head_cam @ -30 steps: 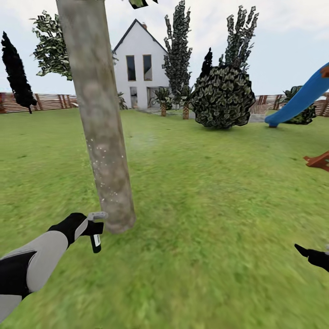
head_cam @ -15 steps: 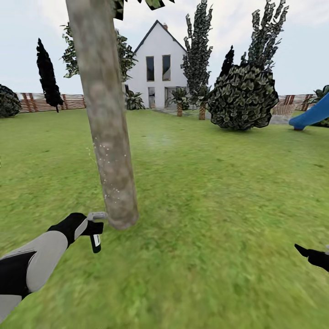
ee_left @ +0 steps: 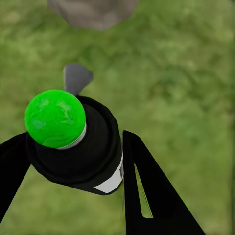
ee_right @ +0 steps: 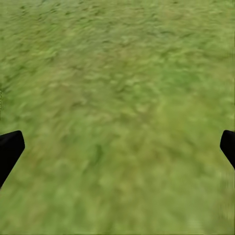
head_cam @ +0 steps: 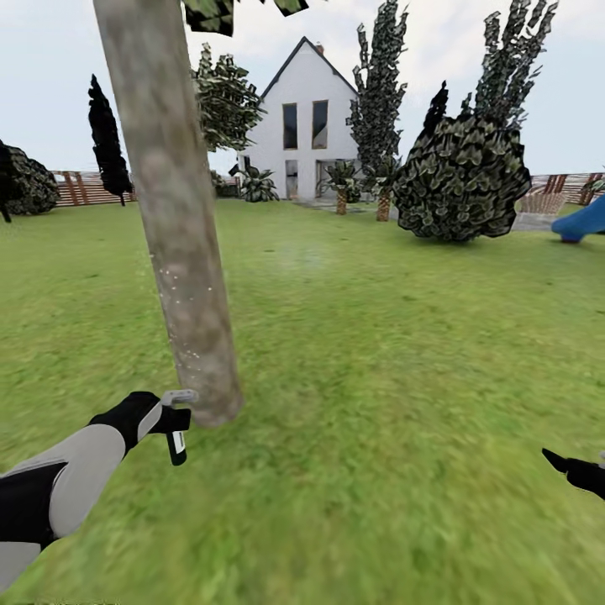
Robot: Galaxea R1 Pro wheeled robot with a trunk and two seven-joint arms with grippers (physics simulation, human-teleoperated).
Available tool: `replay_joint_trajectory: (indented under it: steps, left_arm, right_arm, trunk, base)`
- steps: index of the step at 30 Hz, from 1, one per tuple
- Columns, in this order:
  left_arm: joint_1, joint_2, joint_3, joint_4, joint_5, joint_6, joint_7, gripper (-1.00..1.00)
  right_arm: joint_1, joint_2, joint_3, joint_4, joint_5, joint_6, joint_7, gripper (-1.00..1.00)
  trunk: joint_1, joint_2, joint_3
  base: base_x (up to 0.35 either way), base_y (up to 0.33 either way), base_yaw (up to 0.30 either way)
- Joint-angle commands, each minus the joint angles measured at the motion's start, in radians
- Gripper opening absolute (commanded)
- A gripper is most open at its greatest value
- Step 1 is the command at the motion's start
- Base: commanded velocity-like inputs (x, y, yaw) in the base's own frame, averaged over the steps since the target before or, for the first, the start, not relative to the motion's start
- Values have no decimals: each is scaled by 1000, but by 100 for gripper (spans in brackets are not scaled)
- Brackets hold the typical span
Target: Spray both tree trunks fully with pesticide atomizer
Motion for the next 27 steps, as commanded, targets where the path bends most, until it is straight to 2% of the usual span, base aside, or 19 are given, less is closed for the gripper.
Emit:
replay_joint_trajectory:
  steps: [1, 7, 15, 23, 26, 27]
  left_arm:
    - [0, 0, 0, 0, 0, -1, 0, -100]
    - [0, 0, 0, 0, 0, 0, 0, -100]
    - [0, 1, 1, 0, 0, 0, 0, -100]
    - [0, 5, 1, -7, -1, -26, 1, -100]
    - [0, 7, 1, -43, -4, -14, 2, -100]
    - [0, 7, 1, -71, -5, 13, 3, -100]
  right_arm:
    - [0, 0, 0, 0, 0, 0, 0, 100]
    - [0, 0, 1, 0, 0, 0, -1, 100]
    - [0, 0, 0, 0, 0, 0, 0, 100]
    - [0, 0, 0, 0, 0, 0, -2, 100]
    - [0, 0, 0, 2, 0, 0, -2, 100]
    - [0, 0, 0, 2, 0, 0, -2, 100]
  trunk:
    - [0, 0, 0]
    - [0, 0, 0]
    - [0, 0, 0]
    - [0, 0, 0]
    - [0, 0, -1]
    - [0, 0, -1]
  base:
    - [144, -323, 250]
    - [144, -323, 240]
    - [144, -322, 30]
    - [156, -314, 254]
    - [204, -279, 261]
    - [230, -259, 253]
